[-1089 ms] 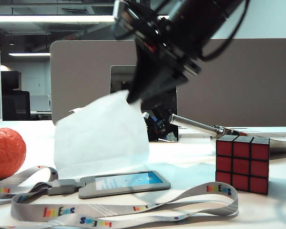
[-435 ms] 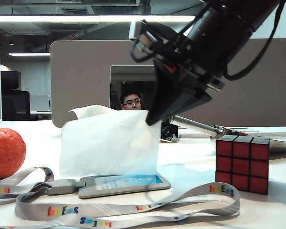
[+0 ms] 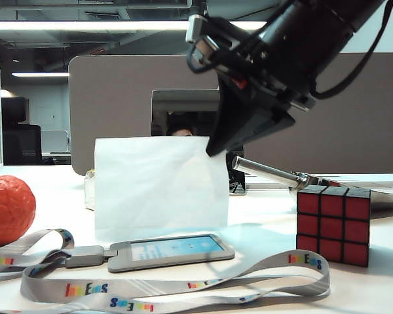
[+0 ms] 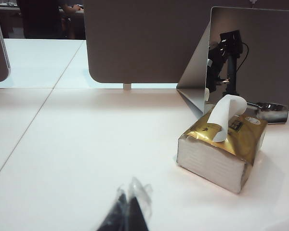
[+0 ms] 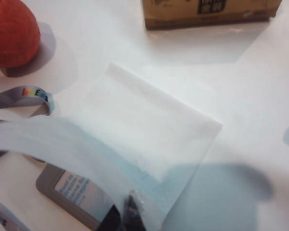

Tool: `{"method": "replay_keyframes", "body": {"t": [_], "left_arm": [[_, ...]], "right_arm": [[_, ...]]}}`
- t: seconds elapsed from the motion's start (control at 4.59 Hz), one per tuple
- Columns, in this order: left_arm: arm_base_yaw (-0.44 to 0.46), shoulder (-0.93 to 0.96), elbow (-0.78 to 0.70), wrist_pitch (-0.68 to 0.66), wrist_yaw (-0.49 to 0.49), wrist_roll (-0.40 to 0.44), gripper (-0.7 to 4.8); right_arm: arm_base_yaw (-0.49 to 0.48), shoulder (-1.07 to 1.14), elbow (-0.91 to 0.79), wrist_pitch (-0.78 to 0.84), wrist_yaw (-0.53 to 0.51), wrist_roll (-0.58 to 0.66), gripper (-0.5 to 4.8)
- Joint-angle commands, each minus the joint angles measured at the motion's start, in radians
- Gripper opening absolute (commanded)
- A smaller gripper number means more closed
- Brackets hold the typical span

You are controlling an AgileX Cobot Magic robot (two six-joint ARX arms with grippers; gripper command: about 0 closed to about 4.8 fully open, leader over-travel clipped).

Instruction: Pull out a tissue from the tissue box and use it to cover the ID card on the tabletop.

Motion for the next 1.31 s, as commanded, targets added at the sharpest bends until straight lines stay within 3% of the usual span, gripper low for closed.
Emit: {"method": "replay_keyframes", "body": {"t": [0.22,0.44,0.87,1.31], "left_arm": [[-0.001,0.001,0.003,0.011,0.004,0.0,-0.06],[-0.001,0.001,0.003,0.011,0.004,0.0,-0.06],[-0.001,0.001,0.003,0.011,0.003,0.0,-0.06],[-0.001,0.001,0.003,0.011,0.004,0.0,-0.06]], "right_arm": [[0.002,-0.006,0.003,-0.027,0.009,0.026,0.04],[0.002,-0.009,0.003,-0.035,0.011,0.055,0.3],[0.016,-0.043,0.003,-0.091,0.011,0.056,0.34],[0.02,-0.111,0.002,-0.238,0.0,0.057,0.35]]}}
